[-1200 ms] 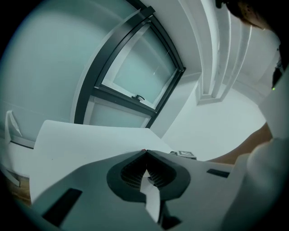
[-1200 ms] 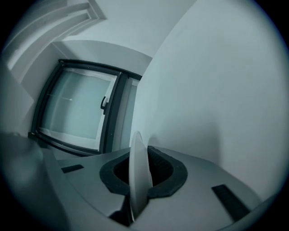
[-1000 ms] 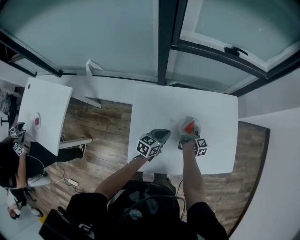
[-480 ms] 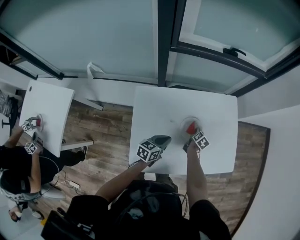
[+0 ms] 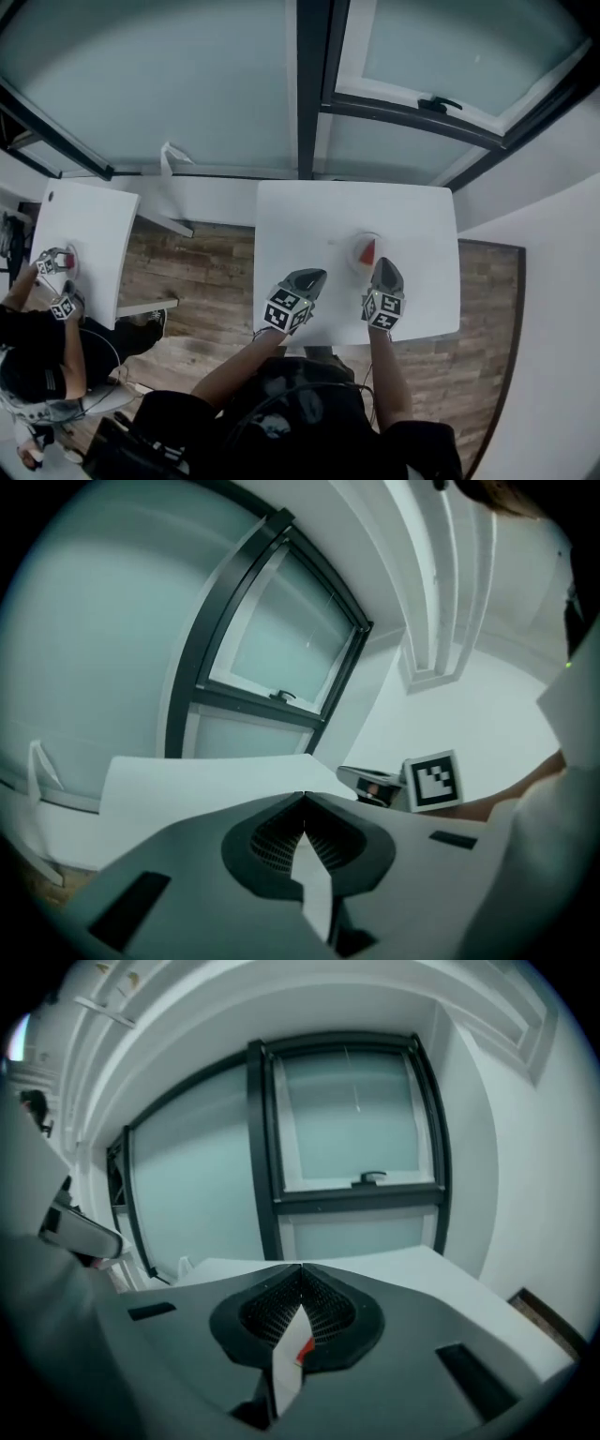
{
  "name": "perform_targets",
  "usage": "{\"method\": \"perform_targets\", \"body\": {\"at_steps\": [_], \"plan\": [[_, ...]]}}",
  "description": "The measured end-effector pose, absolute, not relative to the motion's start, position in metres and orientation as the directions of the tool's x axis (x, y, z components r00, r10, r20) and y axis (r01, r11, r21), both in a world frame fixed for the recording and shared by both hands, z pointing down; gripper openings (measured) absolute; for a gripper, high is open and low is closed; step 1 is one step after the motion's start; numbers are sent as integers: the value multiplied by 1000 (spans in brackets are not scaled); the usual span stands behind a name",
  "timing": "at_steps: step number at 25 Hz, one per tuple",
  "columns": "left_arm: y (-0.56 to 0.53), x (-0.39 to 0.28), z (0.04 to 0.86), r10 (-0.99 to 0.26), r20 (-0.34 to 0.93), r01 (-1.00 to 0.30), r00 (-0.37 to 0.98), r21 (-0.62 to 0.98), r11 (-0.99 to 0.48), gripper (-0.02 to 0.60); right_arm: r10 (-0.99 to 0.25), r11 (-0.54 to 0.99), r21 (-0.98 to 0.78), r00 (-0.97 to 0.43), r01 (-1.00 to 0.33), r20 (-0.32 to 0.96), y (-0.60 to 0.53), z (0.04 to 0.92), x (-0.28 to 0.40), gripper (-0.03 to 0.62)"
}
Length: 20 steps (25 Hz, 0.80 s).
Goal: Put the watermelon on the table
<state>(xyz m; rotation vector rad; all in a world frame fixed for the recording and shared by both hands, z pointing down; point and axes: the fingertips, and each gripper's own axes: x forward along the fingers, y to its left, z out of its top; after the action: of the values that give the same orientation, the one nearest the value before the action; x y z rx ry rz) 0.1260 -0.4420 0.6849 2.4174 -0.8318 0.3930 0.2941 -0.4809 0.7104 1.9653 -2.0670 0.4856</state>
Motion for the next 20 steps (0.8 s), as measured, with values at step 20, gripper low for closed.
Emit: {"method": "perform_targets", "body": {"at_steps": [20], "plan": [[-383, 117, 526, -640, 150, -651, 753, 38, -758, 3, -979, 120, -45, -126, -992, 157, -355, 520, 215, 12]]}}
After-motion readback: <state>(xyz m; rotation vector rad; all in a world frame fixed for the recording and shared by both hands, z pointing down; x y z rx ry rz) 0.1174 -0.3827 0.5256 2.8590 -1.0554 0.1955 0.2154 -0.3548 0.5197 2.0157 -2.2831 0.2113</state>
